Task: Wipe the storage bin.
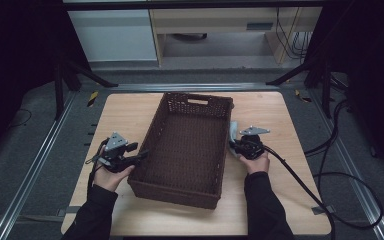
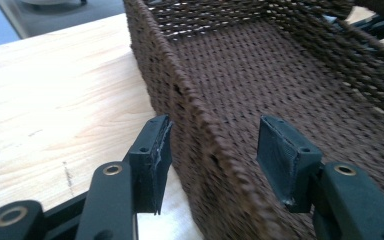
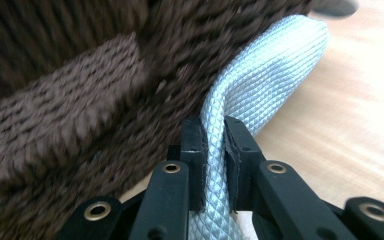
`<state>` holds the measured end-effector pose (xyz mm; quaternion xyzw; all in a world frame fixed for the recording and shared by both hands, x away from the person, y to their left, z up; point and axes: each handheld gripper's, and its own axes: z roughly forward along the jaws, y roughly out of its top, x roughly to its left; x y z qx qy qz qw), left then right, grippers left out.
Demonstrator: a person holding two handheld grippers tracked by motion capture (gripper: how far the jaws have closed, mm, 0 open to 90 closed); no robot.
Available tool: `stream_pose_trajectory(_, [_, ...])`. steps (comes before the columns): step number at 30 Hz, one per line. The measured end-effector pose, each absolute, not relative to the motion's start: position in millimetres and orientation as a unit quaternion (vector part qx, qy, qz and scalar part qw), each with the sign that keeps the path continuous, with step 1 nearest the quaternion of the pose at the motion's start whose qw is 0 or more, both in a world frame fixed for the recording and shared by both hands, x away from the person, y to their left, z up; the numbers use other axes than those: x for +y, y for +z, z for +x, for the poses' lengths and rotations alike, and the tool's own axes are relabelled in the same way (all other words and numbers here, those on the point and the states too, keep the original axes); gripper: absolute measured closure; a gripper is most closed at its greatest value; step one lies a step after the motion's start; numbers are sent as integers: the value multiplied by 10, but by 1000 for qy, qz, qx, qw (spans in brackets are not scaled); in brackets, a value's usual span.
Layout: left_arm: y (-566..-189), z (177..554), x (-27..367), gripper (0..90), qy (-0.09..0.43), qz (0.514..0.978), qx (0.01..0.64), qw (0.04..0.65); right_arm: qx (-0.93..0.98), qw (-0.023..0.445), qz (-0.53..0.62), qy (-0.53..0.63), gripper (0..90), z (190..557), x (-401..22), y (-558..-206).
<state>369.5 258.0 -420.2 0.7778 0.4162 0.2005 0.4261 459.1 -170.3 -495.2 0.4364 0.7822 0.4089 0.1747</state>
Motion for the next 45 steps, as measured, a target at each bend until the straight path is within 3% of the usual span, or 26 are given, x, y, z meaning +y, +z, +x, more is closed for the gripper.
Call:
stream_pose_trajectory(4, [-4223,3611,2593,517,190,791,407,415,784,170,430,415,809,4567,-1738,-4875])
stream_pose_trajectory(11, [-4274,3610,2576,652,179,788,418,414,751,201,405,480,809,4453,-1832,-4399])
stream_pose_trajectory(17, [-4288,3649,2597,659,183,783,418,422,766,200,400,461,809,4448,-1762,-4502])
stream_pose_trajectory(27, [-4288,3765,2609,645,187,786,414,420,790,160,428,409,808,4504,-1715,-5018])
stream_pose_trajectory(31, [-4298,3824,2597,640,185,782,419,423,787,155,426,419,808,4498,-1721,-4969])
stream_pose_trajectory(40, [-4289,3852,2575,642,189,786,415,417,754,200,400,481,808,4429,-1813,-4447])
stream_pose_trajectory(45, [-4280,3855,2567,638,194,787,416,412,768,199,397,461,809,4408,-1773,-4541])
